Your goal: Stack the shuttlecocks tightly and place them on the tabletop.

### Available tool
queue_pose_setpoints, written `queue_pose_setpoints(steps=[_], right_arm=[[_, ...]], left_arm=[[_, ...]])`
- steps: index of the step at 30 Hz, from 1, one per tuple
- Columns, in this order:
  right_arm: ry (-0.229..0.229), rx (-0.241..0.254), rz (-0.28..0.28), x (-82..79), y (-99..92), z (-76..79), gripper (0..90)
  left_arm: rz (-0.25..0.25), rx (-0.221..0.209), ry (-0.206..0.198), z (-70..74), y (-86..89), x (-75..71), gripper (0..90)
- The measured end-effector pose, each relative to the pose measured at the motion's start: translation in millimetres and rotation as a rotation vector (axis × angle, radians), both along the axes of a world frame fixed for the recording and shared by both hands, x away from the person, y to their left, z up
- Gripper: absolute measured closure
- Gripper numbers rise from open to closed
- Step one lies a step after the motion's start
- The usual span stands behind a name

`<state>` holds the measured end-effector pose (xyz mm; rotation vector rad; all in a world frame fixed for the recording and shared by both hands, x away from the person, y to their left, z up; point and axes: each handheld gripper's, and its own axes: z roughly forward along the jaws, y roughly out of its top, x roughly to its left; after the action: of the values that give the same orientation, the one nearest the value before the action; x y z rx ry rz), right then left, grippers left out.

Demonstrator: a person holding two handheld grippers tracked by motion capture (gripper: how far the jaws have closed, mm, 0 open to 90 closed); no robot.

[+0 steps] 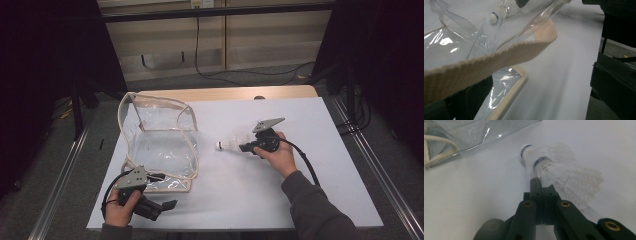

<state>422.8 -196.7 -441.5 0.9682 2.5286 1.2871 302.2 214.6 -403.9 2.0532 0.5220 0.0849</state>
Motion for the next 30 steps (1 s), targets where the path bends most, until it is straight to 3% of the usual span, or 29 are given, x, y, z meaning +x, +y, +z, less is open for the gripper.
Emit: queue_pose_setpoints(steps=[21,30], right_arm=[[-0.001,0.018,-0.005,3.0,1.5,-3.8,88.4],[-0.009,0.002,-0.021,2.5,0.2,-3.5,78.2]], left_arm=[[0.000,0.000,0.000,0.0,-0.1,0.0,4.3],[-0.004,0.009,-0.006,0.1,0.4,0.3,4.3]])
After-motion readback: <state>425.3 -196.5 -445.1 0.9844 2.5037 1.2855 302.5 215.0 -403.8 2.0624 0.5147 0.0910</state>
